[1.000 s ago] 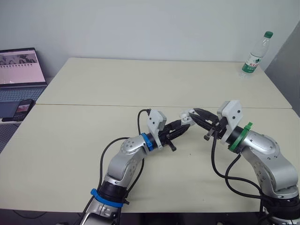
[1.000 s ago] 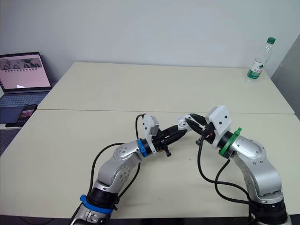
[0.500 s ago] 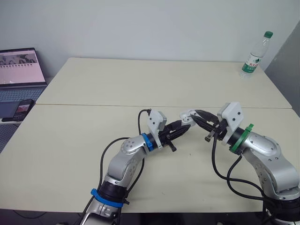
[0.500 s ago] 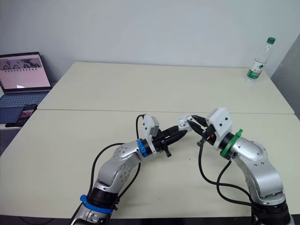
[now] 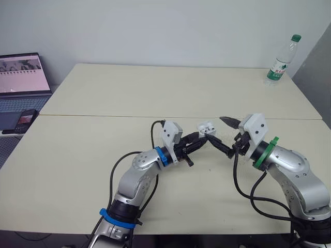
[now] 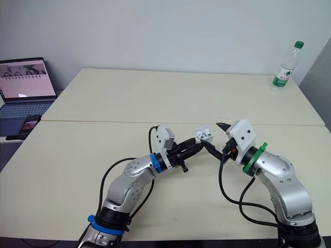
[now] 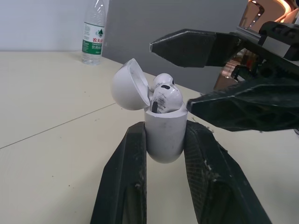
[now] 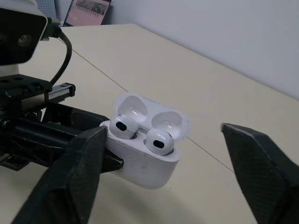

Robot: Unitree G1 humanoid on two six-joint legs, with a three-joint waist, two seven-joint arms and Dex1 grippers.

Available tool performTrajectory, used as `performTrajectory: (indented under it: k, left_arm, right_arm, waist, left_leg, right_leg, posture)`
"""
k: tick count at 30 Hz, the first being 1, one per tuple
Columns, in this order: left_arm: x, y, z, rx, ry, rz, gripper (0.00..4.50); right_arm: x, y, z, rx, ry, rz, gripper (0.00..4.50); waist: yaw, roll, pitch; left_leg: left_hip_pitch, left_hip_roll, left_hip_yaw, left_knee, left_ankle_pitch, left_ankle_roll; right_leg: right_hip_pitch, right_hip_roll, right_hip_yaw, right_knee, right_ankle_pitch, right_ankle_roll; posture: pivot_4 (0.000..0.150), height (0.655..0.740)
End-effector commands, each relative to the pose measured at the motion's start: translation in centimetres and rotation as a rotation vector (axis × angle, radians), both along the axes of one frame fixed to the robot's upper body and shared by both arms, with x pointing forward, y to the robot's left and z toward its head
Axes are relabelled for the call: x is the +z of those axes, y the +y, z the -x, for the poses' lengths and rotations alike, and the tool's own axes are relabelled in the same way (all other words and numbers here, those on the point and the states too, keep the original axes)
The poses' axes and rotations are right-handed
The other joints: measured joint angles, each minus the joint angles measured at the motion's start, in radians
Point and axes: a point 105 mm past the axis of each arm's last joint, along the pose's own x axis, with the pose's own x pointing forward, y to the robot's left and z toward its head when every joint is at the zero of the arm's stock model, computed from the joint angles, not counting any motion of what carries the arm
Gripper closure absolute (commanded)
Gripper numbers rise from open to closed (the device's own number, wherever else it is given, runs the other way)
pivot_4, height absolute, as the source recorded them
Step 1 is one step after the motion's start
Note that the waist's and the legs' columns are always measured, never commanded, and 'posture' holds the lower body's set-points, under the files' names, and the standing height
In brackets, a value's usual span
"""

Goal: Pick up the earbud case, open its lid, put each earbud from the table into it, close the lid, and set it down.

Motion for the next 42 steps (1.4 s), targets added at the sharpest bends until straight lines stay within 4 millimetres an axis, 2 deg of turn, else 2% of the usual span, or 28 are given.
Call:
performTrajectory:
  k: [1,6,10,15,22,30,35,37,39,42]
  left_arm:
    - [1.0,0.0,0.3,-0.014,-0.039,0.022,3.75]
    - [0.9,0.3,0.7,-0.071,-0.047,0.019,3.75]
    - [1.1,0.8,1.5,-0.162,-0.035,0.041,3.75]
    - [1.4,1.1,2.8,-0.277,-0.032,0.052,3.75]
    - [0.7,1.3,4.0,-0.393,-0.007,-0.001,3.75]
    - [0.0,1.4,4.5,-0.418,0.018,-0.015,3.75]
    - [-0.6,1.5,4.2,-0.398,0.05,-0.04,3.75]
    - [-0.8,1.7,3.8,-0.384,0.065,-0.047,3.75]
    - [-1.0,1.8,3.6,-0.376,0.074,-0.049,3.75]
    - [-1.0,1.8,3.1,-0.356,0.108,-0.041,3.75]
  right_arm:
    - [2.6,-0.6,0.4,0.012,-0.078,-0.054,0.06]
    - [3.9,-1.9,0.3,0.05,0.02,-0.144,0.06]
    - [3.3,-3.4,-0.4,0.033,0.154,-0.162,0.06]
    - [1.4,-3.7,-0.3,0.094,0.343,-0.135,1.66]
    - [0.4,-2.7,0.4,0.228,0.491,-0.099,4.39]
    - [0.0,-1.5,2.1,0.367,0.588,-0.097,4.48]
    - [3.6,-0.3,4.8,0.599,0.52,-0.238,4.48]
    - [3.8,-0.3,6.4,0.677,0.544,-0.235,4.48]
    - [3.4,-0.4,6.8,0.667,0.559,-0.219,4.48]
    - [2.0,-1.3,5.4,0.522,0.554,-0.182,4.48]
  waist:
    - [0.0,0.0,0.0]
    - [0.0,0.0,0.0]
    - [0.0,0.0,0.0]
    - [0.0,0.0,0.0]
    - [-0.001,0.0,0.0]
    - [0.0,0.0,0.0]
    - [0.0,0.0,0.001]
    - [0.0,-0.001,0.001]
    - [0.0,-0.001,0.001]
    - [0.0,-0.001,0.001]
  left_leg:
    - [0.0,0.0,0.0,0.0,0.0,0.0]
    - [0.0,0.0,0.0,0.0,0.0,0.0]
    - [0.0,0.0,0.0,0.0,0.0,0.0]
    - [0.0,0.0,0.0,0.0,0.0,0.0]
    - [0.0,0.0,0.0,-0.001,0.0,0.0]
    - [-0.001,0.0,0.0,-0.001,0.0,0.0]
    - [-0.001,0.001,-0.001,-0.001,0.0,0.0]
    - [-0.001,0.0,-0.001,-0.001,0.0,0.0]
    - [-0.002,0.001,-0.001,-0.001,0.0,0.0]
    - [-0.002,0.0,-0.001,-0.001,0.0,0.0]
  right_leg:
    - [0.0,0.0,0.0,0.0,0.0,0.0]
    - [0.0,0.0,0.0,0.0,0.0,0.0]
    - [0.0,0.0,0.0,0.0,0.0,-0.001]
    - [0.0,0.0,0.0,-0.001,0.0,-0.001]
    - [0.0,0.0,0.0,-0.001,0.0,0.0]
    - [-0.001,0.0,0.0,-0.002,-0.001,0.001]
    - [-0.001,0.0,0.0,-0.002,-0.001,0.001]
    - [-0.001,0.0,-0.001,-0.002,-0.002,0.003]
    - [-0.001,0.0,-0.001,-0.002,-0.002,0.003]
    - [0.0,0.0,-0.001,-0.003,-0.002,0.003]
  posture:
    - [0.15,0.7362]
    - [0.15,0.7362]
    - [0.15,0.7362]
    - [0.15,0.7362]
    - [0.15,0.7362]
    - [0.15,0.7362]
    - [0.15,0.7362]
    - [0.15,0.7362]
    - [0.15,0.7362]
    - [0.15,0.7362]
